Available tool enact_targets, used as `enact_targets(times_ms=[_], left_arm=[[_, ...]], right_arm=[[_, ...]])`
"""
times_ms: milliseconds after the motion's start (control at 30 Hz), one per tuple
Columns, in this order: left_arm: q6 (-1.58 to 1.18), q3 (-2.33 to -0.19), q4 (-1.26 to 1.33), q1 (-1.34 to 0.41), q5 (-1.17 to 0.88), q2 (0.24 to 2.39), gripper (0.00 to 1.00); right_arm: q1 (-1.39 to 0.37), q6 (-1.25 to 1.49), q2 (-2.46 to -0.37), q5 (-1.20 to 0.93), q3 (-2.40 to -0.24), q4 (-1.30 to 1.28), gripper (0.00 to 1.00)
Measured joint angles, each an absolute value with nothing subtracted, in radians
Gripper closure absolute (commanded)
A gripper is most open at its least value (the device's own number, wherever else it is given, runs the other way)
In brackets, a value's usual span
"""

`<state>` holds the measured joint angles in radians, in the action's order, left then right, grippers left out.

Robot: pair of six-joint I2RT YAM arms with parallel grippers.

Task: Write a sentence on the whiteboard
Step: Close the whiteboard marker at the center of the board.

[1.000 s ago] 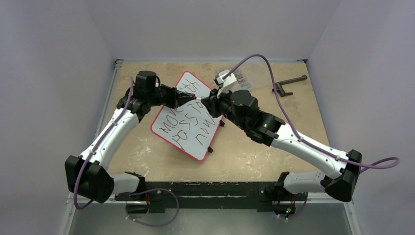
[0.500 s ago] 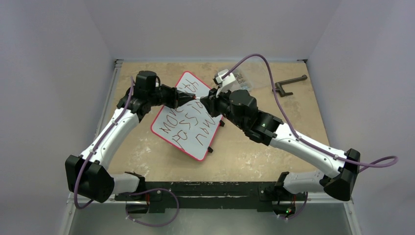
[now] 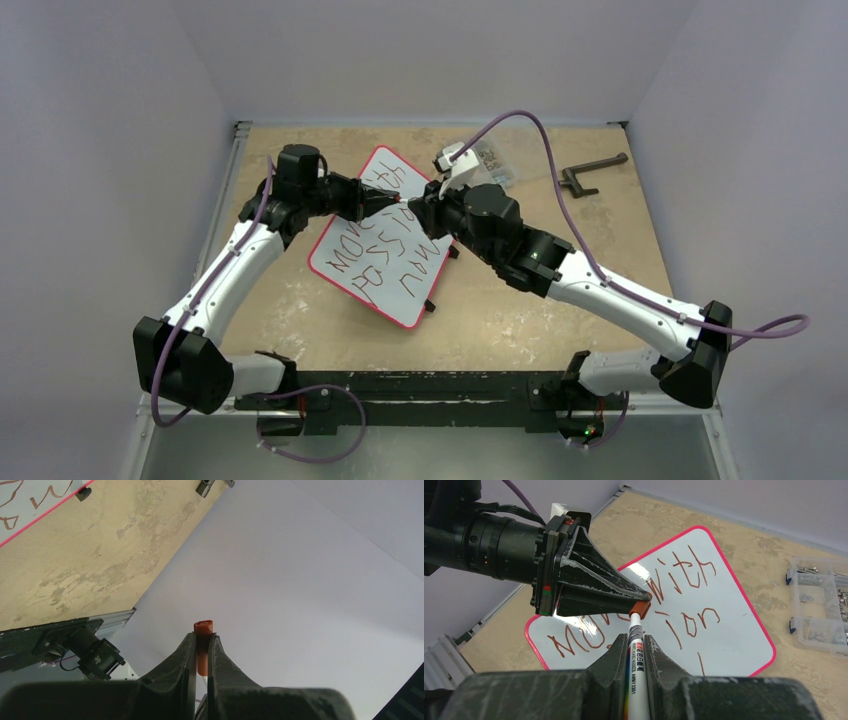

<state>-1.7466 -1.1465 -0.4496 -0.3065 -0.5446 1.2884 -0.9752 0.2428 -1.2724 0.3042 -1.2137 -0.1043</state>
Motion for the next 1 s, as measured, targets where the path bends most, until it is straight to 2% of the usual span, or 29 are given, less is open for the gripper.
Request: enact_targets(times_ms=[1000], left_arm=[[-1.739, -1.216, -0.597, -0.287, -0.451, 1.288, 1.0]], right_arm=[[-1.052, 0.159, -1.42, 0.437, -1.336, -0.126, 1.0]])
